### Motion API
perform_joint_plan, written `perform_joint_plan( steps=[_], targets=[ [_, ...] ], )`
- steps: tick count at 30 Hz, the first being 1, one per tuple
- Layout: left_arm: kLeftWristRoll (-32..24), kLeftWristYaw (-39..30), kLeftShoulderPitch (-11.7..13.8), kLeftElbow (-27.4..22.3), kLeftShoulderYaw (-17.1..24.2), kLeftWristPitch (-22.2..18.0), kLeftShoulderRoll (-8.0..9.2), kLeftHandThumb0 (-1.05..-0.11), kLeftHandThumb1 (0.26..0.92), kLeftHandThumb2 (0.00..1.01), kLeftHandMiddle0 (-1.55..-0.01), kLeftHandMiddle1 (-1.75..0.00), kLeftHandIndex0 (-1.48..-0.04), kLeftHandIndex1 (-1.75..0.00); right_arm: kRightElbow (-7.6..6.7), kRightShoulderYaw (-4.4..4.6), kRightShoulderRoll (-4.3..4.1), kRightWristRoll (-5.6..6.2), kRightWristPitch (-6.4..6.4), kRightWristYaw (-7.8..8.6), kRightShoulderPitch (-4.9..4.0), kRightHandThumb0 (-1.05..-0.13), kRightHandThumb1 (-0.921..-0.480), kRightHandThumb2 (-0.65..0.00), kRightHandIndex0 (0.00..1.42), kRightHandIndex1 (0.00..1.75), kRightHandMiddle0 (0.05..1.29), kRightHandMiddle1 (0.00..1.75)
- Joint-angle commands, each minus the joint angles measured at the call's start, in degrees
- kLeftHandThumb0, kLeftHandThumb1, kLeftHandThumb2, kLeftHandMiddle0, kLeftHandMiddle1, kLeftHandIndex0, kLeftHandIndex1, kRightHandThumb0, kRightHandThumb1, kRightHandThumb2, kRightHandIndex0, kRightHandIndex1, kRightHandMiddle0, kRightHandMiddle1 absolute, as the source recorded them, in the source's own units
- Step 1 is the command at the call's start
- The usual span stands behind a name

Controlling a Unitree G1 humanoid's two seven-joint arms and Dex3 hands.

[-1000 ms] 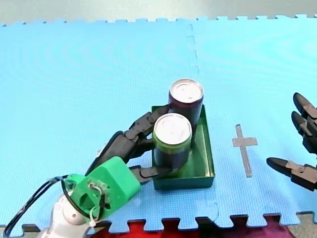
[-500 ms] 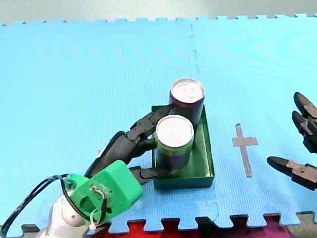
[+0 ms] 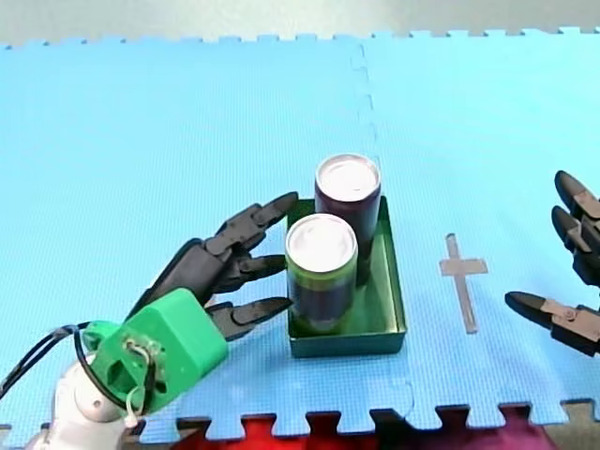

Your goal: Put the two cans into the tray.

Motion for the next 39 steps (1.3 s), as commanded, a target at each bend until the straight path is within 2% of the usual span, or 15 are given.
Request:
perform_joint_plan(
  steps=[1, 7, 24, 29, 34, 39],
  targets=[
    [-0.01, 0.15, -0.30, -0.39, 0.37, 0.62, 0.34, -1.048, 0.921, 0.14, -0.43, -0.01, -0.25, 0.00, -0.23, -0.22, -0.31, 0.30, 0.21, -0.01, 0.11, -0.835, -0.740, 0.000, 0.19, 0.00, 0.25, 0.00],
    [0.05, 0.67, 0.19, -1.13, 0.61, 1.18, 0.27, -1.048, 0.921, 0.13, -0.45, -0.02, -0.25, 0.00, -0.63, -0.39, -0.56, 0.56, 0.20, 0.44, 0.47, -0.833, -0.739, 0.000, 0.19, 0.00, 0.25, 0.00],
    [-0.16, 1.18, 0.24, -0.65, 0.86, 1.06, 0.27, -1.048, 0.921, 0.09, -0.47, -0.02, -0.25, 0.00, -0.28, -0.65, -1.13, 0.84, 0.27, 0.96, 0.33, -0.834, -0.738, 0.000, 0.18, 0.00, 0.24, 0.00],
    [-0.61, 1.62, -1.70, 4.99, 2.40, -2.18, 1.24, -1.048, 0.921, 0.08, -0.47, -0.02, -0.25, 0.00, -0.56, -0.64, -1.14, 0.88, 0.47, 0.94, 0.48, -0.836, -0.738, 0.000, 0.18, 0.00, 0.24, 0.00],
    [-2.75, 1.44, -5.29, 16.18, 5.21, -10.01, 2.16, -1.048, 0.921, 0.07, -0.47, -0.01, -0.26, 0.00, -0.63, -0.75, -1.16, 0.99, 0.61, 0.92, 0.63, -0.836, -0.739, 0.000, 0.18, 0.00, 0.24, 0.00],
    [-6.15, 0.91, -5.29, 16.45, 7.34, -10.07, 1.31, -1.048, 0.921, 0.07, -0.46, -0.01, -0.27, -0.01, -0.65, -0.90, -1.27, 1.06, 0.37, 0.94, 0.90, -0.836, -0.740, 0.000, 0.18, 0.00, 0.24, 0.00]
  ],
)
